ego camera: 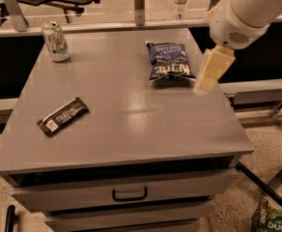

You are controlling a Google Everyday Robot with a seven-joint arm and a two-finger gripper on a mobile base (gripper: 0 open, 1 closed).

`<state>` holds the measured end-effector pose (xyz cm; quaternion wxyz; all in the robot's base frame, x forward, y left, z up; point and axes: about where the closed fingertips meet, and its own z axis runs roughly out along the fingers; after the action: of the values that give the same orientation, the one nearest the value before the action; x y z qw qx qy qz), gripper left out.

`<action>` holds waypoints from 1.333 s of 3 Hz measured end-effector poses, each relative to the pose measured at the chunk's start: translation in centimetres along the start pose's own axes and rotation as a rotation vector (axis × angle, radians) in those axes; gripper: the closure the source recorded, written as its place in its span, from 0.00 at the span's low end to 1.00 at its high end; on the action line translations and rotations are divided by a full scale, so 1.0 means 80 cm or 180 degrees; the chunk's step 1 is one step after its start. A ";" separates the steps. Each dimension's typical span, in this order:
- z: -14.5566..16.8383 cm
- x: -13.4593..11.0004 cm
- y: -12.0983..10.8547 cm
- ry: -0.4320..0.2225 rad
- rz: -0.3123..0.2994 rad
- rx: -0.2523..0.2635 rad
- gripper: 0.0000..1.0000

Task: Move blue chip bag near rxbar chocolate

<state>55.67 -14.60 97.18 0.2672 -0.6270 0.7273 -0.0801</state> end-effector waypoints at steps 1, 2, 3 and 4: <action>0.068 -0.015 -0.035 -0.0140 0.0175 0.0028 0.00; 0.142 0.010 -0.071 -0.0176 0.0648 -0.0048 0.00; 0.185 0.025 -0.082 -0.0201 0.0907 -0.0132 0.02; 0.199 0.033 -0.080 -0.0222 0.1004 -0.0174 0.25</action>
Offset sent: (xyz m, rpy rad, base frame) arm 0.1520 -0.0127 -0.1049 0.2215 0.0874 -0.2601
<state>68.83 -14.93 85.88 0.2843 -0.5145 0.8089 0.0045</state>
